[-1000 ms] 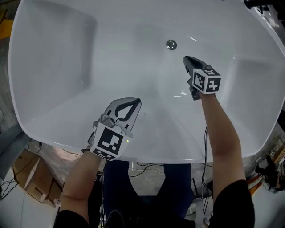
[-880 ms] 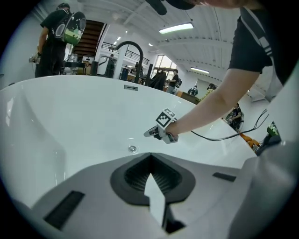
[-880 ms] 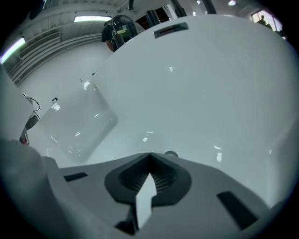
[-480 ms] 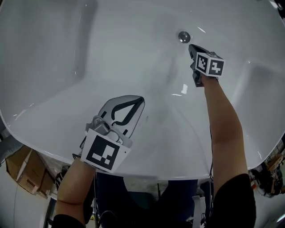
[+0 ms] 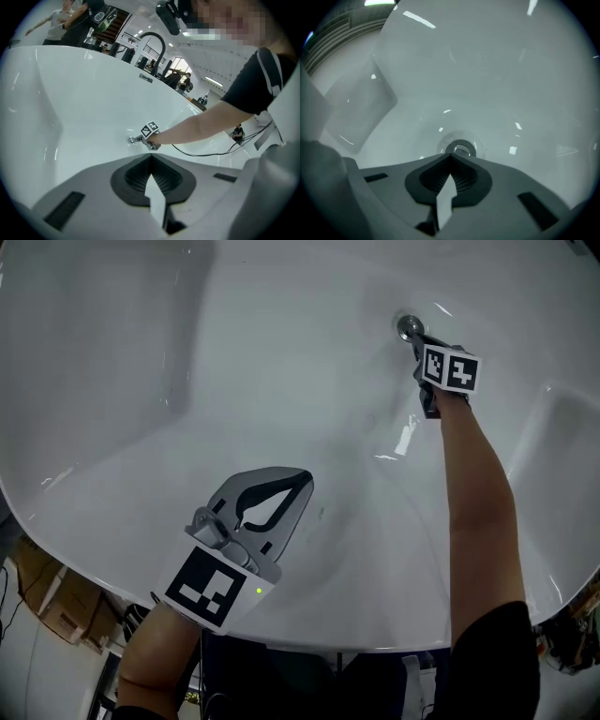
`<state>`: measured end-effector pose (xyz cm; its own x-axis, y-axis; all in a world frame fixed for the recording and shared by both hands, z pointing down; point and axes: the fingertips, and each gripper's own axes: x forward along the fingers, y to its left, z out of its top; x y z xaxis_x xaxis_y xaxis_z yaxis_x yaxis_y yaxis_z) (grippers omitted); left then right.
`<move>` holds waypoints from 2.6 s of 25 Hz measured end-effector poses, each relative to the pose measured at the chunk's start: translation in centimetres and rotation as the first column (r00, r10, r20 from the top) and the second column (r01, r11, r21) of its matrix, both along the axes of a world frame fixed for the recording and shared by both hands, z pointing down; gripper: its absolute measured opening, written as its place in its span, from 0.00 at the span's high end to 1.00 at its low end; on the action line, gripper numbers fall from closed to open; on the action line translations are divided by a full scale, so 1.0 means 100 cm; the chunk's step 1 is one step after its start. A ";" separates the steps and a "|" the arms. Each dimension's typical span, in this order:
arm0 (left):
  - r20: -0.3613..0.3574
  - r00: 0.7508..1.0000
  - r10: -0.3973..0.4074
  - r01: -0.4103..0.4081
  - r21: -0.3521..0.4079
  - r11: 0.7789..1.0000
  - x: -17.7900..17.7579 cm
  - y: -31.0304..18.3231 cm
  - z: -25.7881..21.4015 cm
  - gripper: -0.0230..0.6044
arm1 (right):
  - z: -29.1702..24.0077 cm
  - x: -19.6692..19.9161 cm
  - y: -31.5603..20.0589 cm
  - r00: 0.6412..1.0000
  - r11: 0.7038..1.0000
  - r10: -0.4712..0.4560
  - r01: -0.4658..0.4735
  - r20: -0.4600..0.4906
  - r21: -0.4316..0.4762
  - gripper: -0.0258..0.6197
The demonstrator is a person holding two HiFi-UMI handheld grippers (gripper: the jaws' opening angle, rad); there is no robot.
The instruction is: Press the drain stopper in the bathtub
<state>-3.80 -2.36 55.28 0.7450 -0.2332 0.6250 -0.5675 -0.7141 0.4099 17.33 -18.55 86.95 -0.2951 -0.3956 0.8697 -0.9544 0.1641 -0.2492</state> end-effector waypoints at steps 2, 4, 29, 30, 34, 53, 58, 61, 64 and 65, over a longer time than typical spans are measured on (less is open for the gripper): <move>0.000 1.000 -0.021 0.021 -0.022 1.000 -0.001 0.000 0.003 0.96 | 0.008 -0.002 -0.003 1.000 1.000 0.003 -0.003 0.004 -0.002 0.94; 0.006 1.000 -0.025 0.025 -0.031 0.999 -0.002 0.001 0.005 0.96 | 0.015 -0.002 -0.006 1.000 1.000 0.008 -0.008 0.008 -0.002 0.94; 0.034 0.999 0.006 -0.005 -0.040 0.999 -0.006 0.003 0.003 0.96 | 0.041 0.003 -0.012 0.990 0.991 -0.090 0.078 -0.111 -0.110 0.94; 0.034 0.999 -0.011 0.012 -0.033 0.999 -0.007 0.001 0.004 0.96 | 0.041 0.003 -0.012 0.990 0.991 -0.087 0.074 -0.113 -0.116 0.94; 0.040 0.995 -0.092 0.093 -0.031 0.995 -0.013 -0.006 0.012 0.96 | 0.017 0.009 -0.009 0.991 0.998 -0.025 0.017 -0.129 -0.063 0.94; -0.008 0.997 -0.078 0.079 0.028 0.997 0.001 0.012 -0.113 0.96 | -0.347 0.018 0.095 0.989 0.958 0.078 -0.109 0.125 0.266 0.94; -0.039 0.996 -0.080 0.083 0.074 0.994 -0.002 0.009 -0.179 0.96 | -0.455 0.018 0.123 0.982 0.918 0.107 -0.157 0.154 0.365 0.94; -0.047 0.995 -0.084 0.087 0.076 0.993 0.000 0.018 -0.216 0.96 | -0.511 0.015 0.145 0.977 0.899 0.116 -0.181 0.181 0.398 0.94; -0.066 0.995 -0.078 0.083 0.086 0.993 0.002 0.027 -0.250 0.96 | -0.565 0.010 0.165 0.970 0.873 0.119 -0.205 0.213 0.442 0.94; -0.077 0.994 -0.077 0.084 0.093 0.992 0.003 0.029 -0.262 0.96 | -0.582 0.007 0.171 0.967 0.863 0.118 -0.213 0.227 0.459 0.94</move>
<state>-3.55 0.54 29.06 0.7642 -0.3506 0.5413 -0.5956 -0.7056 0.3838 18.06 -1.43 28.77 -0.3240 -0.8040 0.4987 -0.9225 0.1516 -0.3549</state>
